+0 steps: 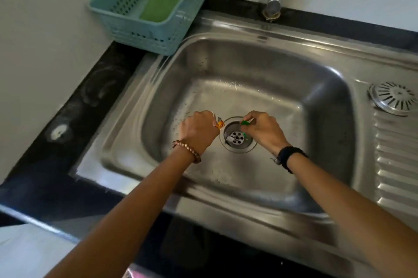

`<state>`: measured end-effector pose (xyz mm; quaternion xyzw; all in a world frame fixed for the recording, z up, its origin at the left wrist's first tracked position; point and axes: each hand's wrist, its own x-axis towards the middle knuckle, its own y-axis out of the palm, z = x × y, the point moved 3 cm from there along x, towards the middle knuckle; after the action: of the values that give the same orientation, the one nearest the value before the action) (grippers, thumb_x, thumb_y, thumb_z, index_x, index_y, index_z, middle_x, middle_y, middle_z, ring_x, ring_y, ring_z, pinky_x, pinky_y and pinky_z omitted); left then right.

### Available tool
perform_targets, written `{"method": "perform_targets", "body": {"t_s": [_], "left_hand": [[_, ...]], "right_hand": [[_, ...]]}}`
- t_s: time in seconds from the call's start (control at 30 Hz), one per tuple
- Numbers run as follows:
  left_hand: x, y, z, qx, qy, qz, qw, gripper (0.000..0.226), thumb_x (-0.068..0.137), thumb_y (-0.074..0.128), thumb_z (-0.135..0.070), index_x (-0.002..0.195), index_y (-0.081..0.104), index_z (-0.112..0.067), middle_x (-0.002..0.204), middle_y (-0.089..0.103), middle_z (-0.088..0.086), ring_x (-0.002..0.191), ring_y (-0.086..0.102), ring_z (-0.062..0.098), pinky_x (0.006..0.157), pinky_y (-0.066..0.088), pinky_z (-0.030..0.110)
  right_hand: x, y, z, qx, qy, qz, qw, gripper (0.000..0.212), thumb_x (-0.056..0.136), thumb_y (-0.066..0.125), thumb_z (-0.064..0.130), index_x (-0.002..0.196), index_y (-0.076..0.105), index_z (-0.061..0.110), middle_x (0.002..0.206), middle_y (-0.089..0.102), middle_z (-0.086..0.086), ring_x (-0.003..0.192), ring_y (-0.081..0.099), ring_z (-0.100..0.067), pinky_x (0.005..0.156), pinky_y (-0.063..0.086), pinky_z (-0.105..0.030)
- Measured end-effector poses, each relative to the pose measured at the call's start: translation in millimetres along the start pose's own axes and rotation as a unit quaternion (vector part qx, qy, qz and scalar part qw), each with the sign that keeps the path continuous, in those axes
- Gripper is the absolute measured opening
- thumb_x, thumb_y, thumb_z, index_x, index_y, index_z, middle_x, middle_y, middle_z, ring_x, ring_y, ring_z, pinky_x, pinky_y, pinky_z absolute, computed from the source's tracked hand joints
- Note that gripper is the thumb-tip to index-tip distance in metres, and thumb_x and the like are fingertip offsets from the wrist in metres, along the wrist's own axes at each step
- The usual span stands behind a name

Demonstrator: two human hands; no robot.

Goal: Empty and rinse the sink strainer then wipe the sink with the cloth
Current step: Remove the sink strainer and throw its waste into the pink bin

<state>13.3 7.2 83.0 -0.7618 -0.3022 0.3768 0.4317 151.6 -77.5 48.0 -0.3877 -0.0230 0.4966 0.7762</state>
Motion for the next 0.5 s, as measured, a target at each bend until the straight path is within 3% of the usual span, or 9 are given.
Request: {"method": "perform_targets", "body": {"t_s": [0.2, 0.3, 0.5], "left_hand": [[-22.9, 3.0, 24.7, 0.010, -0.003, 0.019, 1.000, 0.024, 0.088, 0.053, -0.028, 0.100, 0.066, -0.011, 0.104, 0.068, 0.010, 0.094, 0.063, 0.027, 0.074, 0.044, 0.032], [-16.5, 4.0, 27.1, 0.001, -0.007, 0.015, 1.000, 0.023, 0.088, 0.053, -0.026, 0.100, 0.066, -0.011, 0.104, 0.067, 0.010, 0.093, 0.062, 0.027, 0.072, 0.044, 0.031], [-13.5, 7.6, 22.6, -0.035, -0.038, 0.048, 0.998, 0.023, 0.086, 0.059, -0.027, 0.100, 0.066, -0.011, 0.101, 0.069, 0.010, 0.091, 0.065, 0.026, 0.077, 0.051, 0.033]], "right_hand": [[26.8, 51.4, -17.8, -0.145, 0.011, 0.099, 0.984, 0.025, 0.086, 0.058, 0.021, 0.105, 0.068, 0.009, 0.112, 0.066, -0.013, 0.103, 0.059, -0.030, 0.087, 0.047, -0.034], [42.2, 68.8, -28.4, -0.176, 0.030, 0.145, 0.973, 0.012, 0.083, 0.061, 0.020, 0.079, 0.063, 0.009, 0.096, 0.064, -0.012, 0.088, 0.056, -0.027, 0.073, 0.043, -0.030], [43.8, 66.4, -32.8, -0.157, 0.025, 0.056, 0.986, 0.012, 0.083, 0.058, 0.019, 0.075, 0.062, 0.011, 0.076, 0.058, -0.006, 0.073, 0.053, -0.024, 0.056, 0.035, -0.023]]}}
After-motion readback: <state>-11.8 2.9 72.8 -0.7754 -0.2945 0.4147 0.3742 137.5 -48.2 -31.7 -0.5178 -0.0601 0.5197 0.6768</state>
